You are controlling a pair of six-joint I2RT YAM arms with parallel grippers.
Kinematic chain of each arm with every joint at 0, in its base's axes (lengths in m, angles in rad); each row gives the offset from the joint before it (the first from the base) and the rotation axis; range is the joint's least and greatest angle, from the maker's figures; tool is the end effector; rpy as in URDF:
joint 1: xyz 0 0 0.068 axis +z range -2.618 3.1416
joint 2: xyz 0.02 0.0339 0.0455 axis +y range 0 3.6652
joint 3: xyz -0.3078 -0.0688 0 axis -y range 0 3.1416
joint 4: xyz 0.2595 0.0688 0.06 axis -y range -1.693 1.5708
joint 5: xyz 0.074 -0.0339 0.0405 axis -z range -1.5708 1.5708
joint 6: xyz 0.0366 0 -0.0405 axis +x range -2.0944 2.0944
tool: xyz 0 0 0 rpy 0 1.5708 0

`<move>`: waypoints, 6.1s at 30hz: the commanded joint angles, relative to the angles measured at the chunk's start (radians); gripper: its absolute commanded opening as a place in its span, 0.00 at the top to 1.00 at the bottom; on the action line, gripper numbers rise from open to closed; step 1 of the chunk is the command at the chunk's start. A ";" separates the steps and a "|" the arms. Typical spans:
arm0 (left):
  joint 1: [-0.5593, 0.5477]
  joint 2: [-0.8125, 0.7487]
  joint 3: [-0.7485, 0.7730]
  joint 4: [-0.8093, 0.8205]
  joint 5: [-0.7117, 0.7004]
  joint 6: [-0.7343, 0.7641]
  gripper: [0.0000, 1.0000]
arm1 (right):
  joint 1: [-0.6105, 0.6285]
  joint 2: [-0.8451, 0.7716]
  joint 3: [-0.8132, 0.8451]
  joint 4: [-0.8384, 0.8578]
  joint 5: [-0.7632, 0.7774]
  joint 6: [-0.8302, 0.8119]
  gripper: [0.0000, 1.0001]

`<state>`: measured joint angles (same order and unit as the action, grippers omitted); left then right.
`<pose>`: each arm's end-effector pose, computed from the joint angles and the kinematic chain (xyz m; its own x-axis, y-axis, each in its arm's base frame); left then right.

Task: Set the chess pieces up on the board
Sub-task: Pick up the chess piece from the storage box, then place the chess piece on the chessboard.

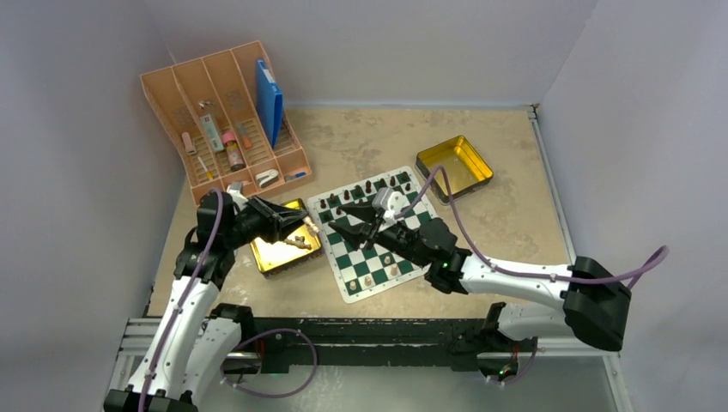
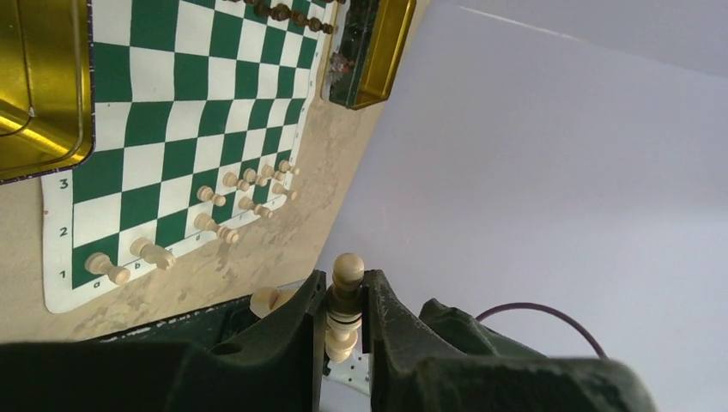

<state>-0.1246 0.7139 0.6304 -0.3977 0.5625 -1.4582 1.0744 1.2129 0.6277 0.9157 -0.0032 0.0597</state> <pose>0.1405 -0.0373 0.3046 -0.6222 -0.7692 0.1457 -0.3918 0.1449 -0.9086 0.1267 0.2342 0.3444 0.1017 0.3131 -0.9443 -0.8884 0.4557 0.0554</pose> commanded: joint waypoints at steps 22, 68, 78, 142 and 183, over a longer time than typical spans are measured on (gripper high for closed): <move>0.006 -0.016 0.094 -0.150 -0.044 -0.171 1.00 | 0.153 0.234 0.043 0.317 0.083 -0.355 0.60; 0.006 -0.018 0.098 -0.122 0.001 -0.176 1.00 | 0.179 0.312 0.016 0.500 0.173 -0.305 0.74; 0.006 -0.018 0.091 -0.119 0.013 -0.181 1.00 | 0.180 0.329 0.024 0.547 0.191 -0.280 0.72; -0.377 0.346 -0.137 0.807 -0.136 1.170 1.00 | -0.092 -0.295 0.105 -0.656 0.403 0.196 1.00; -0.816 0.921 -0.301 1.500 -0.389 1.304 1.00 | -0.103 -0.434 0.118 -0.811 0.417 0.206 1.00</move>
<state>-0.9348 1.6028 0.2817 1.0317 0.1314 -0.1387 0.9745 0.7959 0.7311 0.0875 0.3813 0.2615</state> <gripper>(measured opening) 0.171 0.103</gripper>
